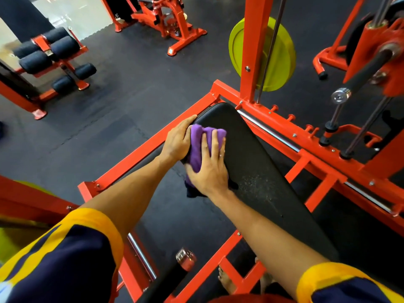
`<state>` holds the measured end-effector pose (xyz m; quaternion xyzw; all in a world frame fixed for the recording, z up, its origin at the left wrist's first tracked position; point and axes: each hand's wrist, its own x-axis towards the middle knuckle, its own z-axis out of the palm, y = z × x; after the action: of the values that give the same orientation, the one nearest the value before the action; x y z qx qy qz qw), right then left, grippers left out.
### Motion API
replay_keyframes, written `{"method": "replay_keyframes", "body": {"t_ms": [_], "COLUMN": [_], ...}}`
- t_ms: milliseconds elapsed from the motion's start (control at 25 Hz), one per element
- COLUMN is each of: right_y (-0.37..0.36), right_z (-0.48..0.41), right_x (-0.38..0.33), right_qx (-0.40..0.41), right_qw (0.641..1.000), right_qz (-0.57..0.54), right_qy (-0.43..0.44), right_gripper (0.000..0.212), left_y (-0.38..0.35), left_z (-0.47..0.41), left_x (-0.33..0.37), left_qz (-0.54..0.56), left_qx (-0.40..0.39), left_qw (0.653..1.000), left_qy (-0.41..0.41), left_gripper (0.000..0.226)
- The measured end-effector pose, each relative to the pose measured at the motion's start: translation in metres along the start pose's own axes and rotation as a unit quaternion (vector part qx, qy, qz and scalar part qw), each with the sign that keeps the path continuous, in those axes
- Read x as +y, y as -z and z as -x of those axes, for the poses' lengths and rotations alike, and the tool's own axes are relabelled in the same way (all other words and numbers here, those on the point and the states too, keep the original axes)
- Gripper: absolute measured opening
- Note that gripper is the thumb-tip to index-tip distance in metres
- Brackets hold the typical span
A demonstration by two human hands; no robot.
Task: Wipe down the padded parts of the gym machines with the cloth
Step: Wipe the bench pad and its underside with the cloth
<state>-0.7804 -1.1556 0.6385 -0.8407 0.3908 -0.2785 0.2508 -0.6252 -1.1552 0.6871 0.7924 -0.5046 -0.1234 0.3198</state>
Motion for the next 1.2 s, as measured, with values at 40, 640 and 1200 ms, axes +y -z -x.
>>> {"method": "replay_keyframes", "body": {"t_ms": [40,640,1200], "right_y": [0.001,-0.015,0.021], "right_z": [0.015,0.059,0.012], "right_x": [0.009,0.029,0.071], "right_qx": [-0.015,0.042,0.047], "right_qw": [0.999,0.997,0.993], "right_qz": [0.021,0.056,-0.007], "right_qy": [0.019,0.022,-0.11], "right_gripper": [0.11,0.102,0.075], "left_y": [-0.001,-0.003,-0.003], "left_z": [0.0,0.0,0.0], "left_x": [0.0,-0.004,-0.008], "left_qz": [0.001,0.03,-0.092], "left_qx": [-0.001,0.011,0.019], "left_qw": [1.0,0.999,0.992], "left_qy": [0.004,0.009,-0.081], "left_gripper": [0.044,0.044,0.048]}}
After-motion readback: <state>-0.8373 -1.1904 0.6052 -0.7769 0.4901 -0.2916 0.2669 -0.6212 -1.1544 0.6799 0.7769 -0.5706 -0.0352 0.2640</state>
